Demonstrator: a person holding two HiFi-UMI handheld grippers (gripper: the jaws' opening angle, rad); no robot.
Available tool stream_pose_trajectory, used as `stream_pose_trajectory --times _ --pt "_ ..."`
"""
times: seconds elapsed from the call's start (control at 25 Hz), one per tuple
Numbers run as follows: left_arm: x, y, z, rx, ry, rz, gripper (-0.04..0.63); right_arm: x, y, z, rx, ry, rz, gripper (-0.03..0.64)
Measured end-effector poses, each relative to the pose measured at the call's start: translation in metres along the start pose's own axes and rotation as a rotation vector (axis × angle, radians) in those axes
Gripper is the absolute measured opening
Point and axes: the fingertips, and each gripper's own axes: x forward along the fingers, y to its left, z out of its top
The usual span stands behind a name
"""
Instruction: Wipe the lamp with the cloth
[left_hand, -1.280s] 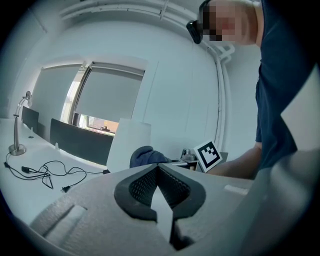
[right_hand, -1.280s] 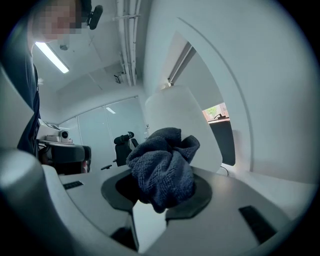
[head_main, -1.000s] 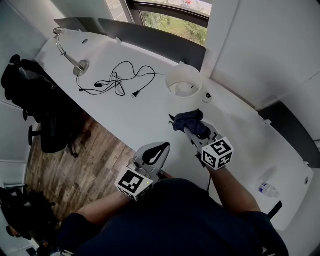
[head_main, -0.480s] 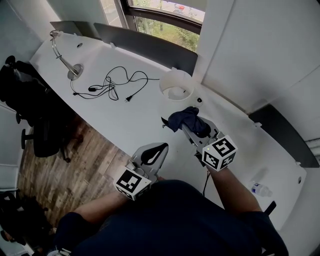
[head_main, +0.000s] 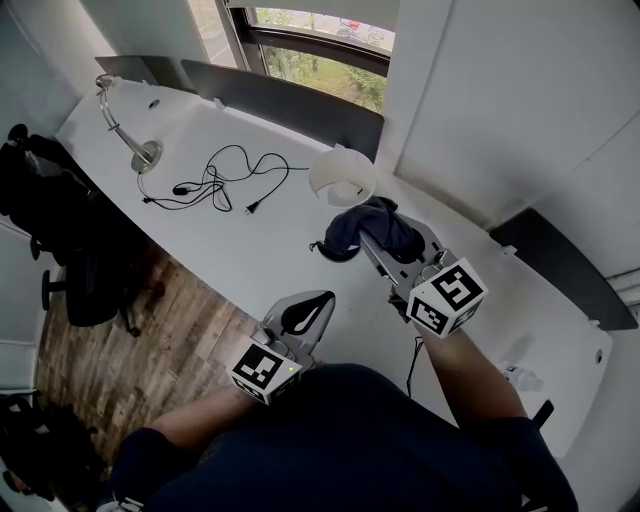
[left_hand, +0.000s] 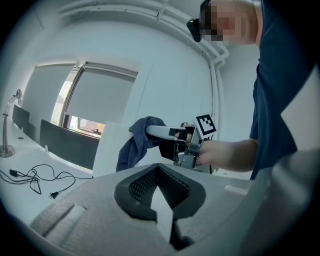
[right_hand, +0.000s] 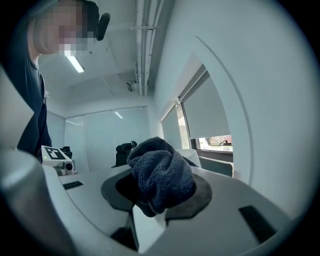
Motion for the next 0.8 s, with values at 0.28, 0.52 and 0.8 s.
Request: stream_pose_trajectory --times 0.28,0.52,0.8 --pt "0.002 0.000 -0.005 -0.007 0.022 0.013 0.006 -0.008 -0.012 -0.002 -0.034 -0.022 -0.018 0.130" --pt "0.006 -0.001 -0.013 -0.008 0.045 0.029 0.006 -0.009 -0.030 -0.065 0.010 0.085 -0.046 0.130" --pt "0.011 0.002 -0.023 -0.023 0.072 0.048 0.006 -0.011 -0.051 -0.113 0.041 0.169 -0.062 0.130"
